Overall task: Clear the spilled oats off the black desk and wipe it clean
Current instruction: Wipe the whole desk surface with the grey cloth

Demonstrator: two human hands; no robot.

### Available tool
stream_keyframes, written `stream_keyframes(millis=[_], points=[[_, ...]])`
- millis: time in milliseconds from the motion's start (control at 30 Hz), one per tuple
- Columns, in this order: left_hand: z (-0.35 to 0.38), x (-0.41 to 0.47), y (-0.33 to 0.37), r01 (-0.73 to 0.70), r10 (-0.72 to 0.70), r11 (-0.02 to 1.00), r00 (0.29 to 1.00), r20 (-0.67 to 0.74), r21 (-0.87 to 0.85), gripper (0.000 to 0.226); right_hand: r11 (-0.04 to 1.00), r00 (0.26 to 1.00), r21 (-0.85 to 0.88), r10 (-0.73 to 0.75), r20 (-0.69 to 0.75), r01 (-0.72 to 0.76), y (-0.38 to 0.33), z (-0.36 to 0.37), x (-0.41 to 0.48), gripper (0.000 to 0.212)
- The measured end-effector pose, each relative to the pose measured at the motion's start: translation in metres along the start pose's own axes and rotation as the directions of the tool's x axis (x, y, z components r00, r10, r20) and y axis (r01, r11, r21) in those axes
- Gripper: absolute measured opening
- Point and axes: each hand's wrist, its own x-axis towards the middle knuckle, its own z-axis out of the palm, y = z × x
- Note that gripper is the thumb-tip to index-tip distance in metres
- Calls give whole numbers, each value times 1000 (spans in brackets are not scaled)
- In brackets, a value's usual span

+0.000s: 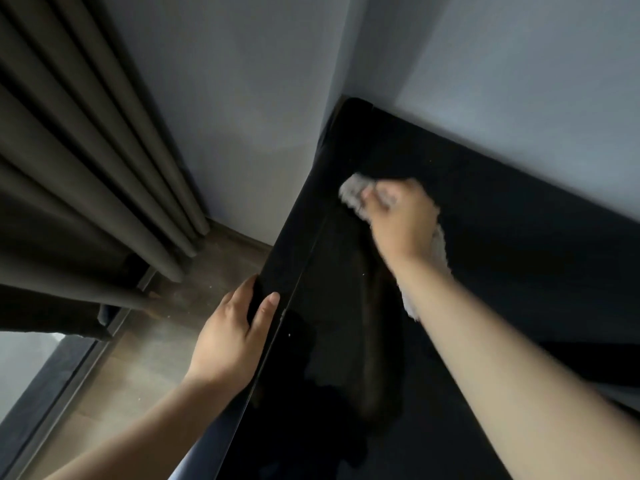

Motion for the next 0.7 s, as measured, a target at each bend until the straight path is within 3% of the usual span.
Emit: stream_keyframes(millis=[100,133,233,333,500,567,700], points=[[3,-8,-7,1,-1,1000,1000,18,5,52,994,962,108,-30,270,1,-1,-21,-60,14],[1,-10,-8,3,-3,1000,1000,14,1,52,989,958,147,-21,286,-23,3,-30,-61,15],[-4,-9,-4,5,-5,1000,1000,-14,-11,53,990,996,134,45,77,-55,17,-55,-5,18],[-2,-6,5,2,0,999,999,-35,51,64,989,981,86,134,-137,-123,39,-69,76,21],[0,-5,16,9,-5,997,999,-53,82,59,968,961,-26,246,-128,-252,55,-56,120,23],[2,-7,19,27,-22,996,998,-66,81,56,978,976,-74,186,-114,-195,46,-46,102,19],[2,-1,17,56,-50,995,996,-72,85,58,988,987,-57,-142,73,146,29,-27,13,16]])
